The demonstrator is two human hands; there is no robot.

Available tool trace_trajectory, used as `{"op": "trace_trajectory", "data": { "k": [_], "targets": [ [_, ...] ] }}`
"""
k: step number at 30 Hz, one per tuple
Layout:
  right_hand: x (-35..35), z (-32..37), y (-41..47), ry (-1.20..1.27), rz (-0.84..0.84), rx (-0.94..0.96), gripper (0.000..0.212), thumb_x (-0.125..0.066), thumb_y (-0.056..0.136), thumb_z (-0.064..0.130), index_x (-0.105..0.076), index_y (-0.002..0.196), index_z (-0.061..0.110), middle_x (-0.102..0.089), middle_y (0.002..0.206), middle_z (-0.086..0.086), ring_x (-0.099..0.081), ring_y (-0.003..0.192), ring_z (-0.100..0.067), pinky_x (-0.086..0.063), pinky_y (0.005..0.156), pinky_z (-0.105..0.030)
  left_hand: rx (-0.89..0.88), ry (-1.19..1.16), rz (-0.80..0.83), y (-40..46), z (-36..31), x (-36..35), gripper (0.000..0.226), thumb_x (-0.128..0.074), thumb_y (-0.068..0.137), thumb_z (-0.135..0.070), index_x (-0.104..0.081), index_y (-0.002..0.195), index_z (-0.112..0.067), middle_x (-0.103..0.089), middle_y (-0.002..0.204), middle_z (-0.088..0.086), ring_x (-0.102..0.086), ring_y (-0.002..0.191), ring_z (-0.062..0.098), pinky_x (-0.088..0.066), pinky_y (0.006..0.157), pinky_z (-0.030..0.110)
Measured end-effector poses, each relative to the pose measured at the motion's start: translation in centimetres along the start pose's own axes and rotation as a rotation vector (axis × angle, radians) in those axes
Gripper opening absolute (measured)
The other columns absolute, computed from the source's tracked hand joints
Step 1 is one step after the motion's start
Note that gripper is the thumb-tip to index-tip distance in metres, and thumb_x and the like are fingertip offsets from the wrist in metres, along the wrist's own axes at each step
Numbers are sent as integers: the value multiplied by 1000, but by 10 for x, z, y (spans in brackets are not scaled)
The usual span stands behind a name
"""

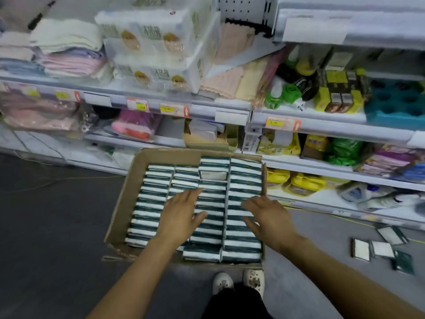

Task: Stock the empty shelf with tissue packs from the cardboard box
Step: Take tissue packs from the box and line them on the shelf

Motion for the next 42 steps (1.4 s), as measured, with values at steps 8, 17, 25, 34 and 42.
{"op": "trace_trajectory", "data": {
  "k": [8,17,25,34,42],
  "targets": [
    [-71,5,-27,22,388,4,23,-69,84,27,-69,105,18,-66,101,-6,-63,95,-31,-52,72,-38,156,-119,405,-36,45,-85,66,-60,93,-47,-34,150,-28,-42,149,4,-38,136,24,-39,104,35],
    [-96,10,-36,-198,661,148,27,-49,95,36,-68,106,20,-60,112,-4,-53,111,-25,-44,87,-35,115,-111,499,-38,55,-113,56,-71,87,-37,-50,139,-32,-46,145,0,-40,134,19,-38,106,30],
    [-102,16,-39,-233,644,156,19,-58,89,25,-68,102,14,-63,106,-6,-56,106,-26,-47,79,-36,-95,167,538,-23,38,-127,57,-62,89,-16,-45,141,-30,-55,137,-2,-50,125,21,-37,105,35],
    [-91,5,-35,154,455,37,20,-57,80,7,-57,76,27,-54,90,8,-52,91,-18,-32,72,-28,-121,248,437,-21,19,-108,37,-49,94,-25,-48,131,-20,-65,118,2,-62,103,24,-46,86,34],
    [-2,-16,5,958,197,-381,25,-52,95,-5,-48,75,10,-46,68,-1,-42,58,1,-35,57,-16,301,-624,93,-13,12,-37,58,-58,95,-18,-36,148,-27,-56,106,-5,-56,85,11,-48,80,34]
  ]
}}
Point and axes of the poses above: each hand's wrist, its own y-axis towards the middle knuckle, its own x-axis out of the back of the hand, z = x × y, the point moved 1 cm from there along y, towards the middle knuckle
